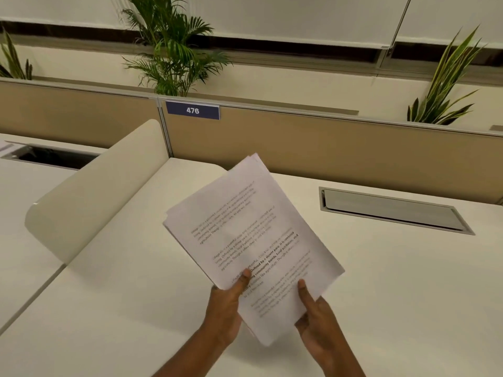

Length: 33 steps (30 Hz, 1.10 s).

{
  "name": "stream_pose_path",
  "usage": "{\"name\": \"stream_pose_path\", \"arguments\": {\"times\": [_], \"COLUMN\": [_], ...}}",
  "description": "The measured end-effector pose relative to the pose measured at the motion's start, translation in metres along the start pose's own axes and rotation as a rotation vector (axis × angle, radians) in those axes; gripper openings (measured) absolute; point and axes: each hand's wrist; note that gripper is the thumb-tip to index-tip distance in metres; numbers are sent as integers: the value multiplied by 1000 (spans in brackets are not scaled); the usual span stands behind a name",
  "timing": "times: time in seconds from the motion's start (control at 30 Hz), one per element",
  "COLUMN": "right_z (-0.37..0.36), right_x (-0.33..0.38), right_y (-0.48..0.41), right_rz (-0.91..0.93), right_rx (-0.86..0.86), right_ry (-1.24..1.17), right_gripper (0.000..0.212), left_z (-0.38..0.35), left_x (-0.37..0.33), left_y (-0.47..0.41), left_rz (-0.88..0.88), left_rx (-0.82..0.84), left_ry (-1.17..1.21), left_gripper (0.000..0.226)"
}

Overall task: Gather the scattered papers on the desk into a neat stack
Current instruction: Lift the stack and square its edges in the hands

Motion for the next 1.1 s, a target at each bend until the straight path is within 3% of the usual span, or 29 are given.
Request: {"name": "stream_pose_path", "arguments": {"times": [0.07, 0.17, 0.3, 0.33, 0.5, 0.57, 0.8, 0.93, 1.1], "right_z": [-3, 5, 30, 36, 39, 35, 36, 48, 49], "right_x": [-4, 5, 34, 40, 55, 53, 56, 46, 34], "right_y": [3, 3, 0, 0, 1, 2, 6, 6, 4], "right_rz": [64, 214, 326, 330, 364, 381, 470, 454, 444], "right_rx": [-3, -139, -158, -149, -68, -45, -41, -67, -56], "right_ry": [-30, 203, 454, 492, 577, 586, 554, 614, 684], "right_gripper": [41, 21, 5, 5, 6, 6, 18, 21, 26], "left_z": [-3, 8, 56, 67, 72, 63, 44, 54, 67], "left_x": [13, 6, -50, -64, -90, -82, -67, -47, -16], "left_y": [3, 0, -14, -15, -16, -16, -18, -19, -18], "left_rz": [8, -63, -220, -216, -51, -68, -226, -186, -131], "left_rx": [17, -20, -274, -289, -34, -48, -138, -186, -187], "left_ry": [26, 38, -131, -208, -670, -743, -657, -703, -589], "left_gripper": [53, 40, 26, 30, 62, 53, 16, 25, 29]}}
Point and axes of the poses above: each hand's wrist, its own y-axis away from the middle knuckle, its own z-axis out of the back of the hand, x = y × z, and after that the axes turned 13 degrees about z, right-handed
